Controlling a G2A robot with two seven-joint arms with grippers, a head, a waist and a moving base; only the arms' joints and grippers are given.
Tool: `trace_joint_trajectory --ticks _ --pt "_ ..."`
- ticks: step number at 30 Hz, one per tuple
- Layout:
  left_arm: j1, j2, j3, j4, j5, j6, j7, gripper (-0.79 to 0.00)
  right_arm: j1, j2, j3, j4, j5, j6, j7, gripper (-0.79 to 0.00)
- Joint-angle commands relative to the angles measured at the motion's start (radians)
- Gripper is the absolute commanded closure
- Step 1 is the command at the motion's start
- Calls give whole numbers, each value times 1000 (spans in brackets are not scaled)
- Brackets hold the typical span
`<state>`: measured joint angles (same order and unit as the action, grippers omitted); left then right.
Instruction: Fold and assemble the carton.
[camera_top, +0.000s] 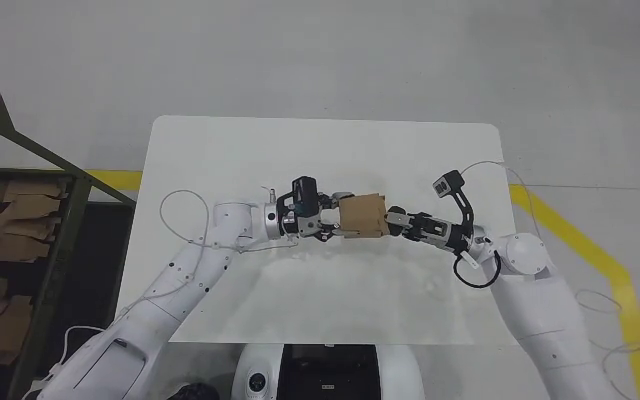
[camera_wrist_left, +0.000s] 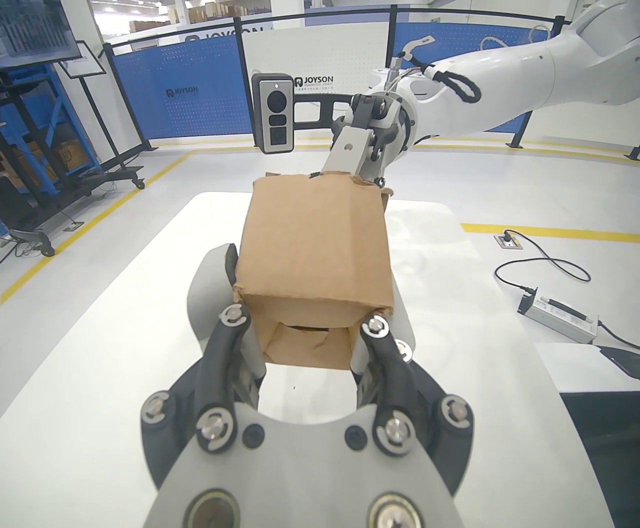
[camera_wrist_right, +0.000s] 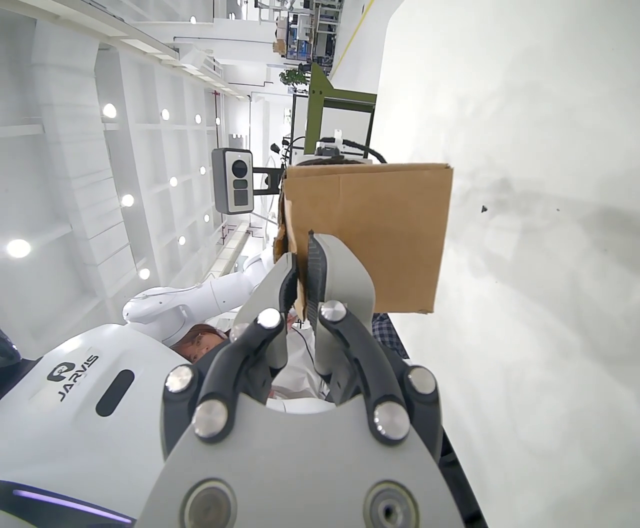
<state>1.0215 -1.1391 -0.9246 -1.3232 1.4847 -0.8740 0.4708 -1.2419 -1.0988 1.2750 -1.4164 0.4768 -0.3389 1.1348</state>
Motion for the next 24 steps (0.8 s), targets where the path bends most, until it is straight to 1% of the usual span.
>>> trace_joint_trajectory --ticks 1,17,24 --pt "-1 0 -2 0 -3 -1 -1 -237 -7 1 3 -4 1 -2 2 -37" --pt "-6 -2 -5 8 -21 6 -10 -243 -54 13 18 -51 -7 -2 9 -46" --pt "-1 -1 -9 -1 -18 9 -6 -240 -42 13 6 -51 -16 5 -2 -15"
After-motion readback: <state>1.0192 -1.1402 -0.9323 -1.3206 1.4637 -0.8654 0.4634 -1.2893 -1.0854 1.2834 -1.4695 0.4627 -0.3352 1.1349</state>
